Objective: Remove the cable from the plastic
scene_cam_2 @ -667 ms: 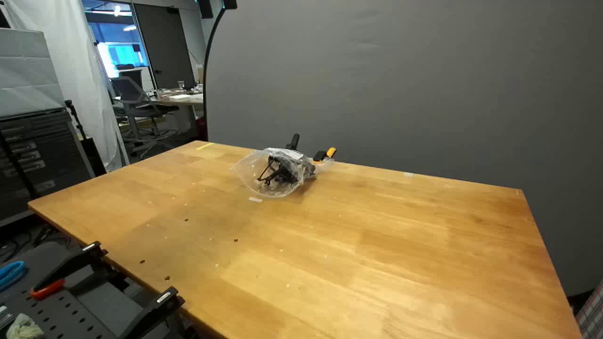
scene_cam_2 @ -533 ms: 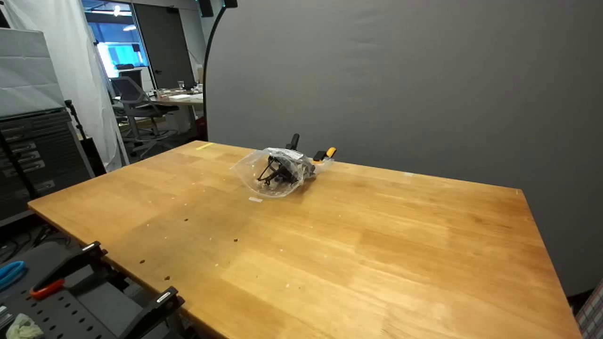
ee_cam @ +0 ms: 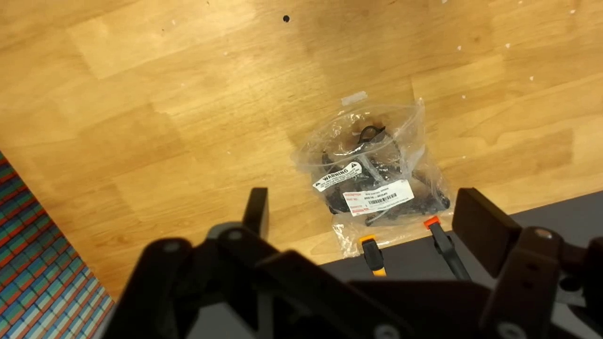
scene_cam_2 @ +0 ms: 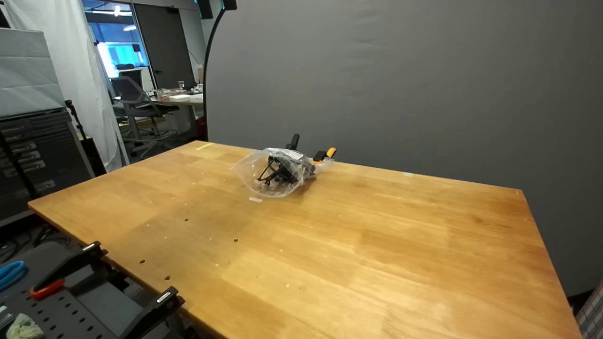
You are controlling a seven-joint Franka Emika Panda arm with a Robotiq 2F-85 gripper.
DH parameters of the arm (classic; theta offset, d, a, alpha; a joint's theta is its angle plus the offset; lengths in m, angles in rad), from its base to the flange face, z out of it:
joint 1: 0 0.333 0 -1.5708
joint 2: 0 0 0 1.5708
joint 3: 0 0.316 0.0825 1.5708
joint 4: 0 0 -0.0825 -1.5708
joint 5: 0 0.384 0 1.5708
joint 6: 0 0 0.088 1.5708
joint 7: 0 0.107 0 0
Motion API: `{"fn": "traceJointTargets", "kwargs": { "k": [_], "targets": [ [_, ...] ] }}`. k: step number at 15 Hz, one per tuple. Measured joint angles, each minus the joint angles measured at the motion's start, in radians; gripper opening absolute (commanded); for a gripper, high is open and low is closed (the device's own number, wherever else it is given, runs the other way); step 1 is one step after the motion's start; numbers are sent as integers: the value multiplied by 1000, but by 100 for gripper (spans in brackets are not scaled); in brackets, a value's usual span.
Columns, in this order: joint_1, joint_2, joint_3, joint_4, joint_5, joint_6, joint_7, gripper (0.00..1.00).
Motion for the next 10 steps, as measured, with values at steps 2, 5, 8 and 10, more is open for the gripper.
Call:
{"fn": "traceJointTargets", "kwargs": {
  "k": [2,5,8,10],
  "targets": [
    [7,1,1,-22,0,4,0,100],
    [17,1,11,-74,0,41,0,100],
    [22,2,25,-146,0,96,0,100],
    [22,8,28,-200,-8,169,5,100]
  ]
}}
